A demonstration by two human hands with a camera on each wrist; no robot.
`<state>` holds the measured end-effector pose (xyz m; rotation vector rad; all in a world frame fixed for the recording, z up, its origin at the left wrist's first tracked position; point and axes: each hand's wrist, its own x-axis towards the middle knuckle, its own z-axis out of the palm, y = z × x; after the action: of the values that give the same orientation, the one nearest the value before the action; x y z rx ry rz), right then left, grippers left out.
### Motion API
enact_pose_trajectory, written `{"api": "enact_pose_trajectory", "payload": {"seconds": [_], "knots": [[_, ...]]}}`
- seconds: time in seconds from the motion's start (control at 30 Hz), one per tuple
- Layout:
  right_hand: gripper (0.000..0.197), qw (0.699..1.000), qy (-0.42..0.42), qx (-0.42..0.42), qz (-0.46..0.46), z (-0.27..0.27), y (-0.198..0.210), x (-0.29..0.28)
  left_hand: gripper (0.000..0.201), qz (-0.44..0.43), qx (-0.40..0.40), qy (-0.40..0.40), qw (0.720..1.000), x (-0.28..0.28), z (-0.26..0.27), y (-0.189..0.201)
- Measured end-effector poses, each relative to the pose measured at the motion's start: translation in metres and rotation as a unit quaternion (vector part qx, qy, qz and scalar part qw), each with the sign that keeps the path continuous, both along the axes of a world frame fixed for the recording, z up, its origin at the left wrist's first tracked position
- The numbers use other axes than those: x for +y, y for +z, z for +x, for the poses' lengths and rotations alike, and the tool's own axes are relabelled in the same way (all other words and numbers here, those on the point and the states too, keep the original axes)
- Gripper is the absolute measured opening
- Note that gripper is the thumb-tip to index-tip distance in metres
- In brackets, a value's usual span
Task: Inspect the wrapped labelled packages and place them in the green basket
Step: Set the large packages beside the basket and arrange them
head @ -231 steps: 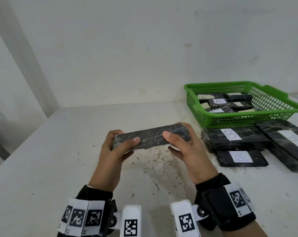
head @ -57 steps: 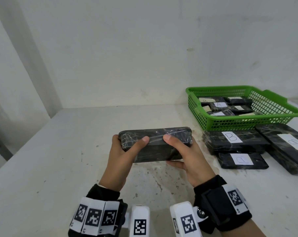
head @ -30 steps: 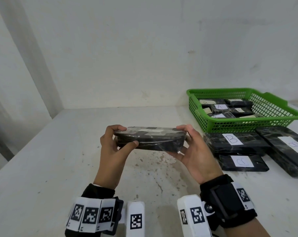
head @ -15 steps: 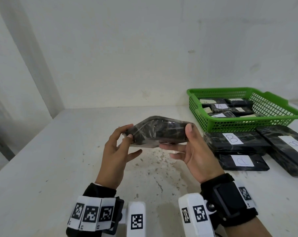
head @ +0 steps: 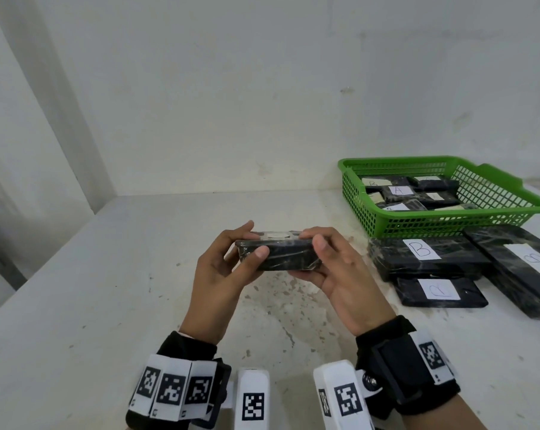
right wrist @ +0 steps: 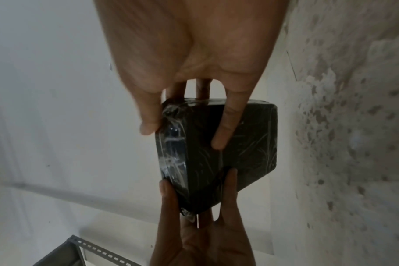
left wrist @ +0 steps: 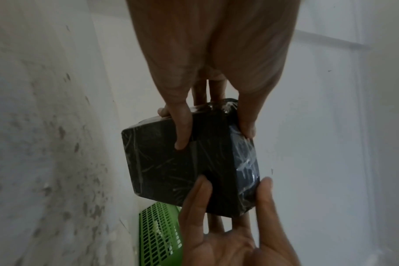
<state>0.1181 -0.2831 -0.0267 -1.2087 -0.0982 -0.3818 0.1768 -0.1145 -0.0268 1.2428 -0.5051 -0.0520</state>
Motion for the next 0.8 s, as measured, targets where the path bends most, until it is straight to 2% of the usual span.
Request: {"api": "enact_pose_trajectory", "payload": {"seconds": [0.07, 0.13, 0.27, 0.4, 0.5, 0.6, 0.8], "knots": [[0.034, 0.999, -0.037, -0.008, -0.011, -0.0001, 0.0005, 0.0003, 0.035, -0.008, 0.01, -0.009, 1.0, -0.0003, -0.0001, -0.001], [0.026, 0.997, -0.064, -0.017, -0.031, -0.0001, 0.0005, 0.0019, 0.038, -0.009, 0.018, -0.023, 1.0, 0.0009, 0.001, -0.0013], [0.033, 0.993, -0.093, -0.027, -0.065, -0.0019, 0.0013, 0.0072, 0.034, -0.004, 0.016, -0.023, 1.0, 0.0042, 0.0027, 0.0009], [0.036, 0.993, -0.077, -0.046, -0.079, -0.002, 0.0014, 0.0032, 0.038, -0.009, 0.006, -0.015, 1.0, 0.0002, -0.0002, 0.0002], [0.029, 0.99, -0.089, -0.061, -0.092, -0.0004, -0.0013, 0.0012, 0.043, -0.014, 0.0, -0.024, 1.0, 0.0003, -0.0017, 0.0006], [0.023, 0.989, -0.112, -0.048, -0.082, -0.001, -0.0024, 0.0033, 0.044, -0.013, 0.016, -0.042, 0.999, 0.0019, -0.0003, 0.0009], [0.031, 0.991, -0.092, 0.002, -0.093, 0.0002, -0.0018, 0.0028, 0.04, -0.005, 0.034, -0.018, 0.999, -0.0008, 0.0003, -0.004]]}}
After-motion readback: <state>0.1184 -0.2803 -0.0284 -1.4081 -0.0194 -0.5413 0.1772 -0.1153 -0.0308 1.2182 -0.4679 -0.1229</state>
